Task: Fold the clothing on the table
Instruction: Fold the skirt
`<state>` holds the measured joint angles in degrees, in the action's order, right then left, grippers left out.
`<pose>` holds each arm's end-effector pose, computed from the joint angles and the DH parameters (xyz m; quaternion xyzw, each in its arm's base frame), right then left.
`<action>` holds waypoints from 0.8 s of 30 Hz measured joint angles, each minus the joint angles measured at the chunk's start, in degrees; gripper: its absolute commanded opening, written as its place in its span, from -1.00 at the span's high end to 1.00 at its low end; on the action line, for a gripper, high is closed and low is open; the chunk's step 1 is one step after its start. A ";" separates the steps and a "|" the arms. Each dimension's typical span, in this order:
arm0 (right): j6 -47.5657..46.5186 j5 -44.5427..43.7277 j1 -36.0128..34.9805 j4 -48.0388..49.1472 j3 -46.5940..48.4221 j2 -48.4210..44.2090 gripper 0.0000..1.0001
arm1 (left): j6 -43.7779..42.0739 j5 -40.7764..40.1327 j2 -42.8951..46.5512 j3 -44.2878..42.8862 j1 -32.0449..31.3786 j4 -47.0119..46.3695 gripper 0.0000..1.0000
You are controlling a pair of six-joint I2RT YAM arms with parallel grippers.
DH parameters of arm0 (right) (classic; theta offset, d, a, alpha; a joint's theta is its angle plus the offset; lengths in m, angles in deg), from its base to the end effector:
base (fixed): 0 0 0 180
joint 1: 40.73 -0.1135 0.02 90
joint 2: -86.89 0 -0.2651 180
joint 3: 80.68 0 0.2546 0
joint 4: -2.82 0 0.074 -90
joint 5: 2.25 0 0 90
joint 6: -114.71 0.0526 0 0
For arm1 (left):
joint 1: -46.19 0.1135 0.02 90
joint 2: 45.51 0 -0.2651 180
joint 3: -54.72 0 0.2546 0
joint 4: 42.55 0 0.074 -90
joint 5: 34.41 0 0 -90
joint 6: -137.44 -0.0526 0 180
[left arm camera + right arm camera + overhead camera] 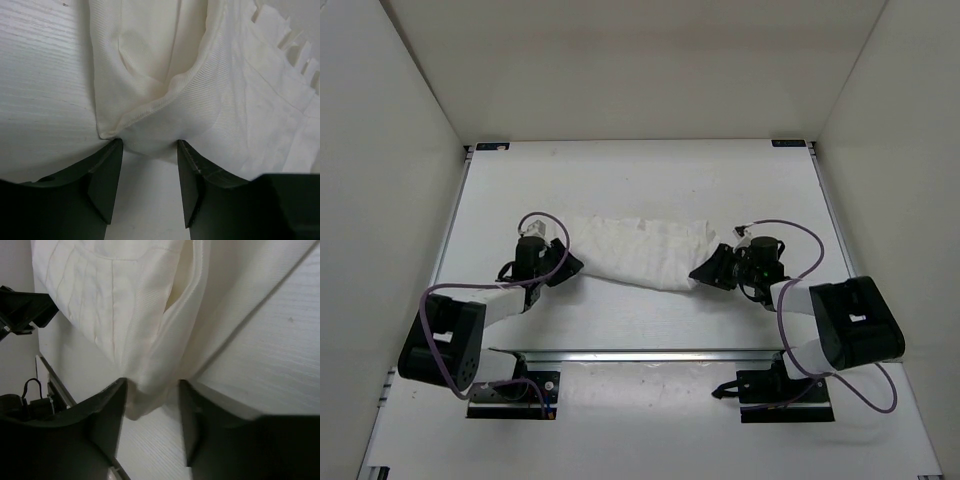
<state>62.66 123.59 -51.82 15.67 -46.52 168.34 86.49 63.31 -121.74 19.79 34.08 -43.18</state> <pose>0.2389 0.0782 0.1226 0.0560 0.8521 0.4317 0.2905 0.2369 -0.0581 0.1207 -0.1839 0.8883 -0.2350 0.3491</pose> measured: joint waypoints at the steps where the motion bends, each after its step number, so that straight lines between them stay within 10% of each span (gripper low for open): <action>1: 0.48 0.07 -0.15 0.55 -0.02 0.74 0.43 | 0.11 -0.33 -0.55 -0.26 -0.11 -0.24 0.15; 7: 0.96 0.26 0.17 0.96 -0.09 1.60 1.00 | -0.02 -1.22 -4.92 -2.62 -1.66 0.48 1.00; 24: -14.71 2.84 13.90 -35.04 22.45 -9.33 1.00 | 5.14 1.14 -13.97 -7.61 -20.35 -6.73 1.00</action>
<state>47.95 126.43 -37.92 -19.36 -24.07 159.00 91.63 64.45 -135.71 12.18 13.73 -49.91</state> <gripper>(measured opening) 0.007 0.020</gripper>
